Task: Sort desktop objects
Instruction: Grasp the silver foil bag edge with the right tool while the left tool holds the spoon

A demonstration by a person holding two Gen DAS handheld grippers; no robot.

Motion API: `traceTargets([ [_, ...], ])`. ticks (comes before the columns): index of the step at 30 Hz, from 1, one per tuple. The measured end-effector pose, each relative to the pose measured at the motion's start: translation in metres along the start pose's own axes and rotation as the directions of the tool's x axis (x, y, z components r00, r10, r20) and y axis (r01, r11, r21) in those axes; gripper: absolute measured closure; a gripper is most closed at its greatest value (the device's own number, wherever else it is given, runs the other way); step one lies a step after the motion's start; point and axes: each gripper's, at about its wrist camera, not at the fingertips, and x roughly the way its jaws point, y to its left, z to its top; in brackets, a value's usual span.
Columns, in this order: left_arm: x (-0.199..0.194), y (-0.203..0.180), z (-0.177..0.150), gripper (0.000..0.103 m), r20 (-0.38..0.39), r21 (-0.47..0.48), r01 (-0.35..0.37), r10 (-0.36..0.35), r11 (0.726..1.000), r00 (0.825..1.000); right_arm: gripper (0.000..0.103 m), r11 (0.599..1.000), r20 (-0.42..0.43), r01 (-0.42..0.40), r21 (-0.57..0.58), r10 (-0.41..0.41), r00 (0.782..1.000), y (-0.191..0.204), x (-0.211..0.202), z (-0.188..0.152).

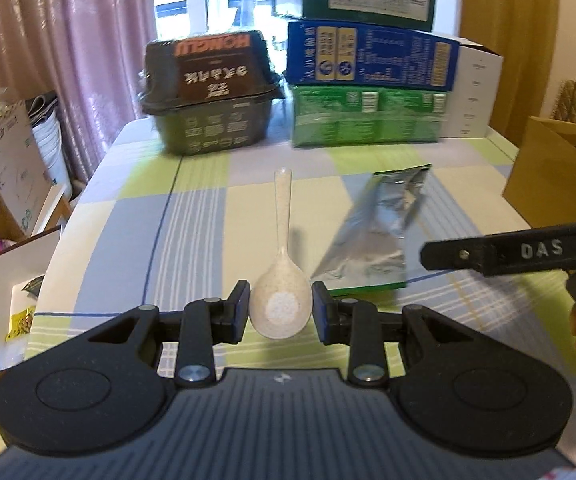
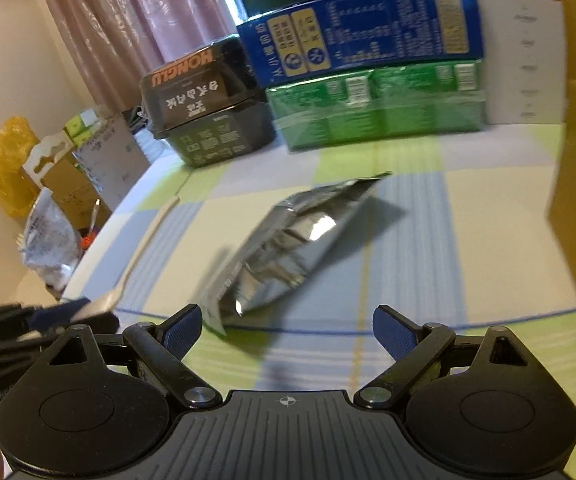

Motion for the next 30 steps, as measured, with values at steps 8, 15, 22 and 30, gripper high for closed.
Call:
traceTargets([
  [8,0.014,0.017,-0.002,0.076,-0.002,-0.032,-0.012,0.012,0.999,1.0,0.019,0.999,-0.001,-0.039,-0.003,0.039,0.999,0.018,0.041,0.006],
  [15,0.033,0.023,0.003,0.076,0.002,-0.034,-0.006,0.006,0.999,1.0,0.03,0.999,-0.012,-0.033,0.027,0.033,0.999,0.017,0.057,0.005],
  [22,0.041,0.02,0.007,0.076,0.004,-0.034,-0.004,0.005,0.999,1.0,0.051,0.998,-0.034,-0.038,0.046,0.039,0.999,0.014,0.062,0.005],
  [30,0.042,0.013,0.005,0.076,-0.013,-0.021,0.011,-0.011,1.0,1.0,0.075,1.0,-0.079,0.0,-0.021,-0.002,0.997,0.015,0.046,0.006],
])
